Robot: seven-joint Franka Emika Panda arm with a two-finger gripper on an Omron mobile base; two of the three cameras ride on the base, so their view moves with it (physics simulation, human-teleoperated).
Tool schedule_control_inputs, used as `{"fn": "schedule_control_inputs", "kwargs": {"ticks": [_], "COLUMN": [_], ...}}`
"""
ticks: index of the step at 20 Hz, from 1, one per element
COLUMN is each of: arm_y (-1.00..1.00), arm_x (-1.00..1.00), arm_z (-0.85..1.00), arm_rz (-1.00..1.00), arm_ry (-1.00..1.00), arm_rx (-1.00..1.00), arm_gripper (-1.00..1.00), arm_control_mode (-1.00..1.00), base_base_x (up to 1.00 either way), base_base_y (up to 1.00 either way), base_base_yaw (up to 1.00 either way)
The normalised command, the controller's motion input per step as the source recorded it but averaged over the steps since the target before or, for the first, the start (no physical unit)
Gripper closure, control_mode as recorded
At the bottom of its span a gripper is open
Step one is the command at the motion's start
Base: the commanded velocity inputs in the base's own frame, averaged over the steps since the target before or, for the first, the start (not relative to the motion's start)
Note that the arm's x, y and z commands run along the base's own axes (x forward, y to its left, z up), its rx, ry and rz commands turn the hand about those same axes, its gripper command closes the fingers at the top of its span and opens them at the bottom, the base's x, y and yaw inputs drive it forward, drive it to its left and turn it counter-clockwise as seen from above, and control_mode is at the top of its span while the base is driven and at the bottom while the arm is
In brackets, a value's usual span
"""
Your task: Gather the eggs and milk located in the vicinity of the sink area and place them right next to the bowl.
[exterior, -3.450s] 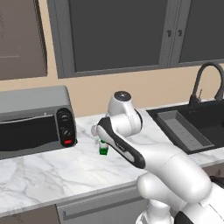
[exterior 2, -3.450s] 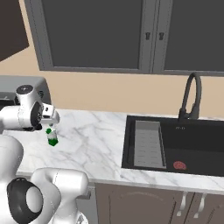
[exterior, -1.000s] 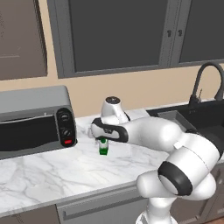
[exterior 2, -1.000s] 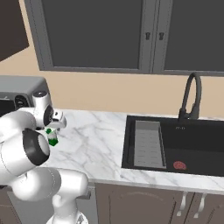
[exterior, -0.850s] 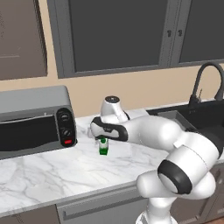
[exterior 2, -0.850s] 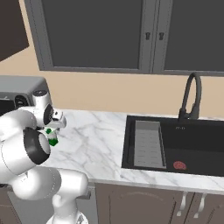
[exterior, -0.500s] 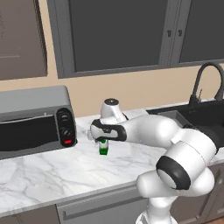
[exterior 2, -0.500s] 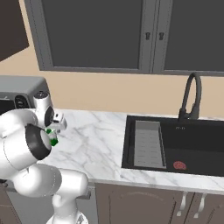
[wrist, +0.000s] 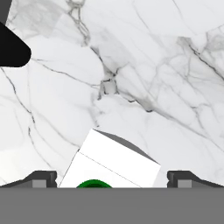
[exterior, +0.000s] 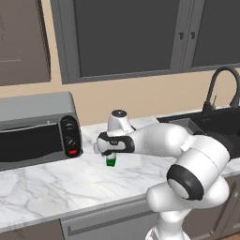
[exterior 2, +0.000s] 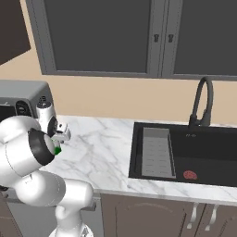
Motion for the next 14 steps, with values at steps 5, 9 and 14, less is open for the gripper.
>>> {"fn": "schedule_control_inputs", "kwargs": {"ticks": [5, 9, 14], "arm_y": [0.00, 0.00, 0.00], "arm_x": [0.00, 0.00, 0.00], "arm_z": [0.00, 0.00, 0.00], "arm_rz": [0.00, 0.00, 0.00], "arm_ry": [0.00, 0.00, 0.00], "arm_rx": [0.00, 0.00, 0.00], "arm_gripper": [-1.00, 1.00, 1.00], "arm_control_mode": [-1.00, -1.00, -1.00], "base_base_x": [0.00, 0.00, 0.00], "base_base_y": [0.00, 0.00, 0.00], "base_base_yaw": [0.00, 0.00, 0.00]}}
